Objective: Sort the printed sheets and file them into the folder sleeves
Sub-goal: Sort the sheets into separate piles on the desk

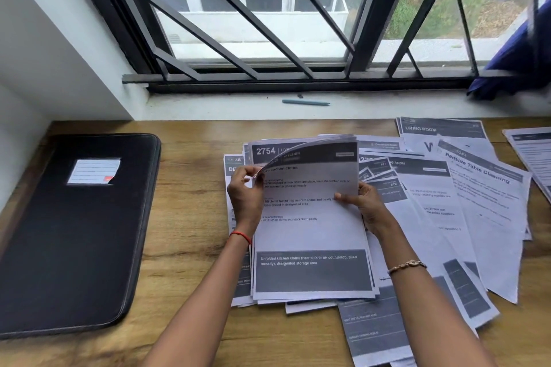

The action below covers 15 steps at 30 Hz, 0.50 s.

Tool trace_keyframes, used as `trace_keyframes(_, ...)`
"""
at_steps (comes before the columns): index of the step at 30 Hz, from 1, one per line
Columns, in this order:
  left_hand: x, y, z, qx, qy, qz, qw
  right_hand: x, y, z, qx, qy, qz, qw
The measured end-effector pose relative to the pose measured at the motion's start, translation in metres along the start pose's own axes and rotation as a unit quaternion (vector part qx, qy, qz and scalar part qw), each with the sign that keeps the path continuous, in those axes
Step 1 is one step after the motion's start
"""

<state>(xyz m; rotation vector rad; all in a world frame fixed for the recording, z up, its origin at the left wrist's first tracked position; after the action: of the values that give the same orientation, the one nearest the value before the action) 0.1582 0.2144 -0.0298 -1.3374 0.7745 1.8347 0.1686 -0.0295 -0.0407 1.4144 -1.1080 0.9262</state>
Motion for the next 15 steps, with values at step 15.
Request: trace_keyframes(15, 0.0086, -0.0002, -0.0044, 0.027, -0.003, 0.004, 1.0, 0.0005, 0.0007, -0.0006, 0.001, 0.002, -0.006, 1.0)
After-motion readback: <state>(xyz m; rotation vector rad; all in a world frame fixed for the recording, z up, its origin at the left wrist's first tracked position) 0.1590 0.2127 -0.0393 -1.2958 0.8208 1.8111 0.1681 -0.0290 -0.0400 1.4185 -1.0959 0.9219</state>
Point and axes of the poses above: each hand's wrist, its own y-axis away from the middle knuckle, its own z-axis out of the back of the hand, x = y × z, the point moved 2 cm from there along -y, towards the middle knuckle, and after that the axes turned 13 degrees about z, right-handed, at the moved point
